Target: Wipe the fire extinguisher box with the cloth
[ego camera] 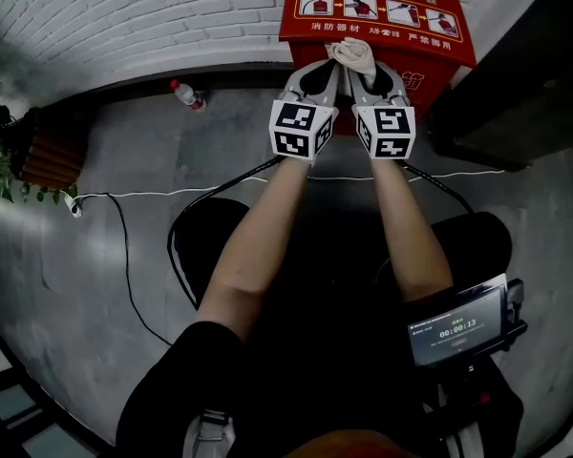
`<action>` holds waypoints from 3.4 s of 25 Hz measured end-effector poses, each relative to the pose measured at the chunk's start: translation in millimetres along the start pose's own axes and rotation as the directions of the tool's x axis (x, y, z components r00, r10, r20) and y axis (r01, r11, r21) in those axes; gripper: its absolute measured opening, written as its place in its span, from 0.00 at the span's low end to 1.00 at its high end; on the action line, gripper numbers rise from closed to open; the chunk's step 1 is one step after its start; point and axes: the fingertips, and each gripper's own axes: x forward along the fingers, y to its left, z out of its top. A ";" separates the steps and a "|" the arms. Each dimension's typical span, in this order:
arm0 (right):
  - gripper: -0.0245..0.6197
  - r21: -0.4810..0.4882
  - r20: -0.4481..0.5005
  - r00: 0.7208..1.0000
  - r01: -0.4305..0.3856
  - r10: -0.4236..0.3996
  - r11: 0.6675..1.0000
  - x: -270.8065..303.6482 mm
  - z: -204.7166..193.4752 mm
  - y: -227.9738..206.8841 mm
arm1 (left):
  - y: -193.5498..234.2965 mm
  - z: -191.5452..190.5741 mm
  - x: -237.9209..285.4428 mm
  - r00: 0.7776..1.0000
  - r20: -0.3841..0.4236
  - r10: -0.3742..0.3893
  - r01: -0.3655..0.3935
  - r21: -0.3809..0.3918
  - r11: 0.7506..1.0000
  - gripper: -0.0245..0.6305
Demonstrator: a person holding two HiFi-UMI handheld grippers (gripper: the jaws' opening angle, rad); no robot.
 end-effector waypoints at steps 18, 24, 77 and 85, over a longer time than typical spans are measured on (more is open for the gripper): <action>0.21 0.042 -0.002 0.977 0.212 -0.212 0.976 -76.7 -11.0 -129.6 | -74.0 -11.5 45.6 0.993 0.018 -0.113 0.113 0.006 0.994 0.04; 0.21 0.066 0.003 0.963 0.270 -0.271 0.961 -96.2 -14.5 -163.3 | -69.9 -13.9 41.6 0.995 0.010 -0.101 0.101 0.016 0.995 0.04; 0.20 0.090 -0.070 0.996 -0.040 0.047 0.995 18.4 -138.4 57.4 | 54.7 -145.4 -50.4 0.990 -0.120 0.078 -0.083 -0.039 0.996 0.04; 0.20 0.107 -0.055 0.998 0.042 -0.036 0.993 -7.5 -141.8 12.0 | 18.7 -140.6 -19.0 0.996 -0.088 0.021 -0.026 -0.052 0.998 0.04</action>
